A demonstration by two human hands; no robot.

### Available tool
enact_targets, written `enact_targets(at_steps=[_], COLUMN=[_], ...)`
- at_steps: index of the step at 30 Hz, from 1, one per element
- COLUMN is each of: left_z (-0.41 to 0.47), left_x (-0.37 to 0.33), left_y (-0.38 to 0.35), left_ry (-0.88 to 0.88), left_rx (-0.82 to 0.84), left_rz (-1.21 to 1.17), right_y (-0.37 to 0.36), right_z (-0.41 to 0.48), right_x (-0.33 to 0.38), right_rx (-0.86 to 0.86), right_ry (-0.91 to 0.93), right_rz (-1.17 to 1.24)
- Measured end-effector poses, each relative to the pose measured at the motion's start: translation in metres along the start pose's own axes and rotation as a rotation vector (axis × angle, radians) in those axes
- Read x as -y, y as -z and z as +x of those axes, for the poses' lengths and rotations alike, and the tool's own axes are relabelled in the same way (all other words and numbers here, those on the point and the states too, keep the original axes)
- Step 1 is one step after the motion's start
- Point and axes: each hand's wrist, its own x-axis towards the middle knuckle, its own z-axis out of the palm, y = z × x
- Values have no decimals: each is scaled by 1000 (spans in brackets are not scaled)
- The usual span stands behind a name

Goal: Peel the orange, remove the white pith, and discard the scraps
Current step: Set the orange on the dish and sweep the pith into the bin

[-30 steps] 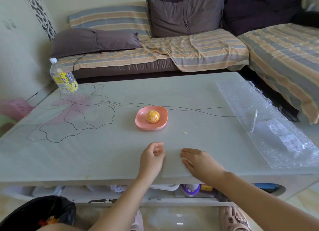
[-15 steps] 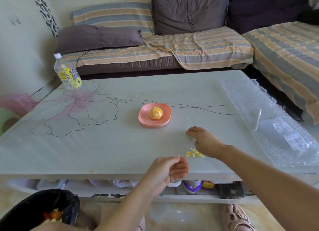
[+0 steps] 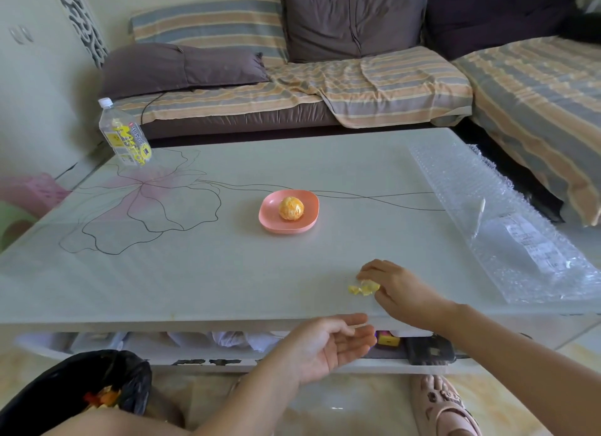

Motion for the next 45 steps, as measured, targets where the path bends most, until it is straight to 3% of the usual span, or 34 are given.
enact_targets(at_steps=[5,11,17,23,31,38,45], left_z=[5,17,30,46,58,46,40], left_x=[9,15,22,30,39,26,26], left_y=[4,16,31,32,23,19,15], left_ry=[-21,7,19,29,20,15,3], left_rx=[-69,-125,-137,-112,-14,35,27], left_rz=[19,-29,-90,-84,-192,-144,-174], right_y=[-9,-36,-40,-41,-42,-43,-50], right_z=[1,12,10,-5,-21,-42,-52], right_x=[-5,23,47,41,37,41,43], right_rx=[-172,-215,-259,-297,-276,-233,-176], right_ry=[-258,-289,-216,31,72,164,40], right_rz=[19,-112,-39,-141,-70,-47,106])
